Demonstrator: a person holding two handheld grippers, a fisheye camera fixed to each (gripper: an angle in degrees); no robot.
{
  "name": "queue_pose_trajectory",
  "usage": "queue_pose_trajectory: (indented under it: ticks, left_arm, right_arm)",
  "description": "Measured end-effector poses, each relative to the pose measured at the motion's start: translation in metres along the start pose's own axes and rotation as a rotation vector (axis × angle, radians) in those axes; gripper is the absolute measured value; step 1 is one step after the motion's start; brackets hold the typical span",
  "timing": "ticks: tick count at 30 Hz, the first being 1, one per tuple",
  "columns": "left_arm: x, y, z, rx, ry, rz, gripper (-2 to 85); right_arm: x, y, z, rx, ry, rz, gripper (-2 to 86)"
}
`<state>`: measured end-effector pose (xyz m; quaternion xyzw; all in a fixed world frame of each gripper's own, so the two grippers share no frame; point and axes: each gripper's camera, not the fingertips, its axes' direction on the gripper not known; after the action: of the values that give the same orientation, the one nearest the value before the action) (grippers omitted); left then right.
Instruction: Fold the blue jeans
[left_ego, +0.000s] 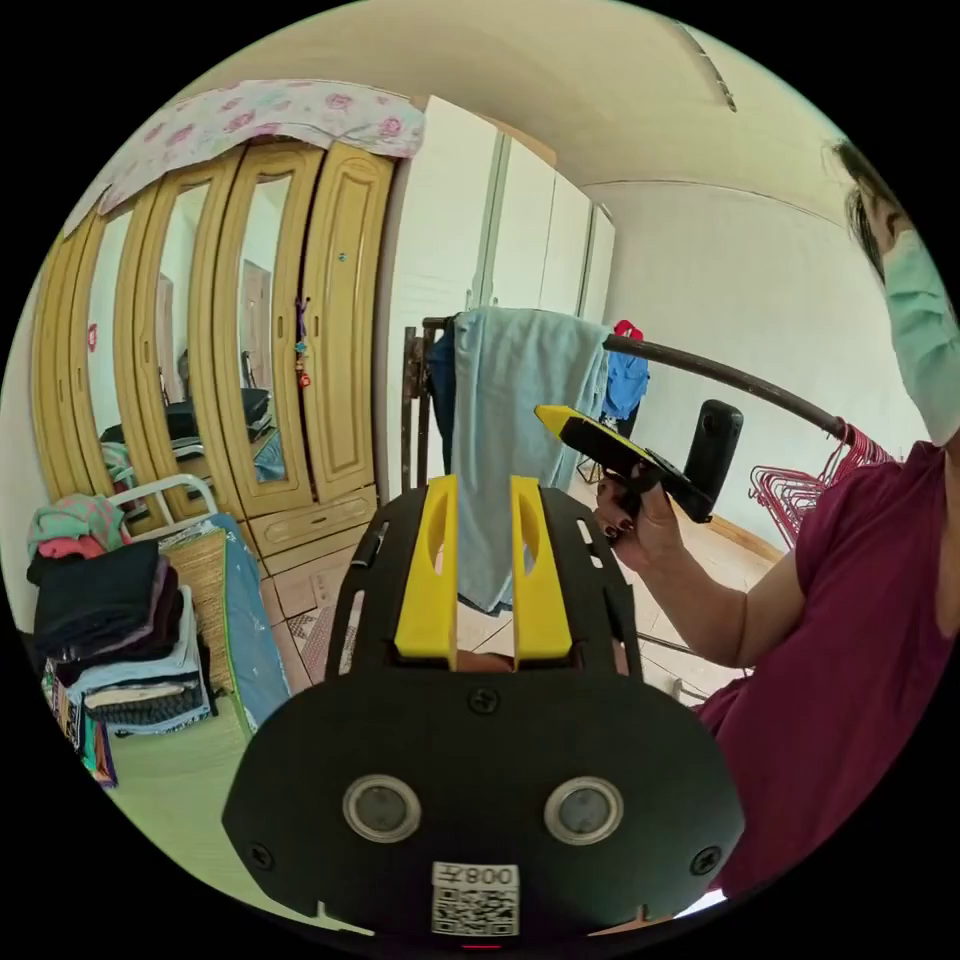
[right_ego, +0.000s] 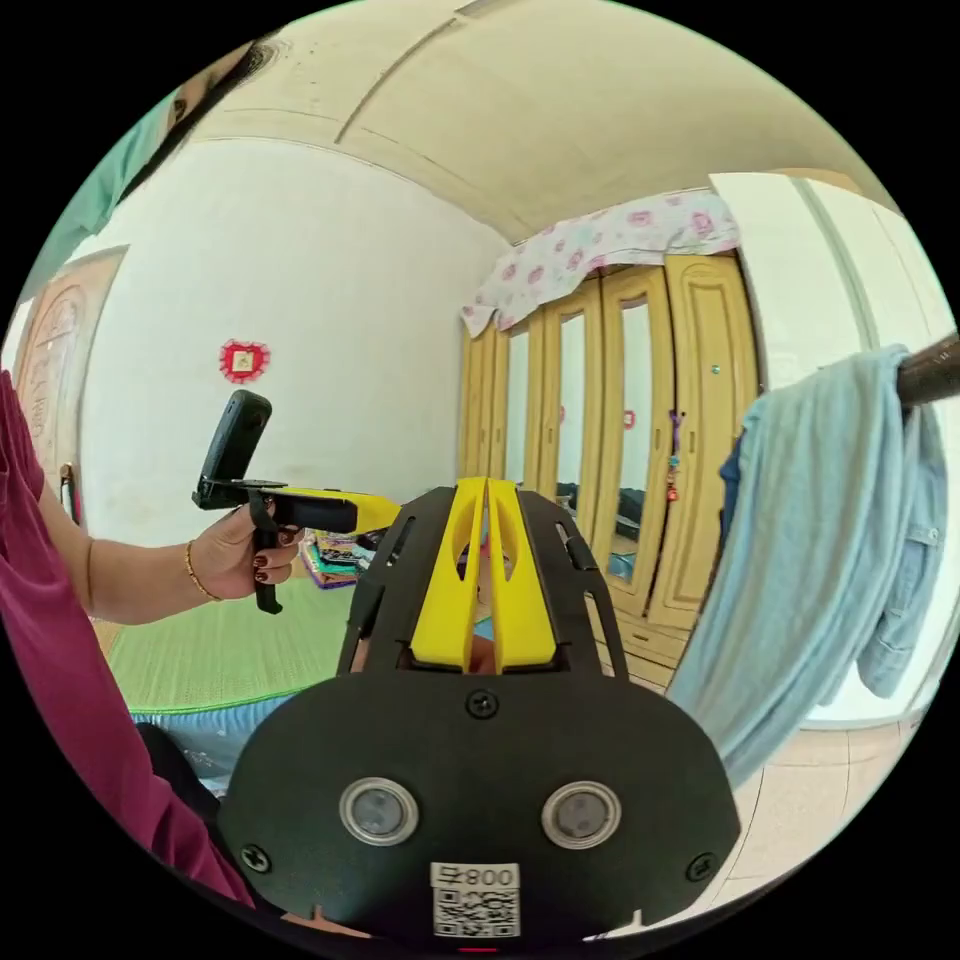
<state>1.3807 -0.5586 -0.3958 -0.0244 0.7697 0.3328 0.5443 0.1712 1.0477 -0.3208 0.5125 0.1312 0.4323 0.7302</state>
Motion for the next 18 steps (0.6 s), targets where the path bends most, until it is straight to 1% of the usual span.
queue_pose_trajectory:
  ticks: [3, 5, 8, 15, 18]
  left_arm:
    - [0.033, -0.040, 0.063, -0.059, 0.065, 0.039, 8.1]
    - [0.057, -0.074, 0.111, -0.092, 0.142, 0.063, 8.0]
    - [0.088, -0.122, 0.164, -0.132, 0.205, 0.117, 8.1]
    - [0.141, -0.214, 0.245, -0.137, 0.208, 0.149, 9.3]
    - [0.163, -0.242, 0.269, -0.149, 0.159, 0.177, 9.1]
  right_arm:
    - [0.015, -0.004, -0.046, 0.033, 0.074, 0.072, 0.8]
    - [0.018, -0.007, -0.069, 0.052, 0.123, 0.090, 1.1]
    - [0.018, -0.013, -0.101, 0.084, 0.186, 0.111, 1.5]
    - [0.005, -0.028, -0.162, 0.129, 0.274, 0.141, 2.3]
    - [-0.004, -0.032, -0.178, 0.134, 0.303, 0.154, 2.3]
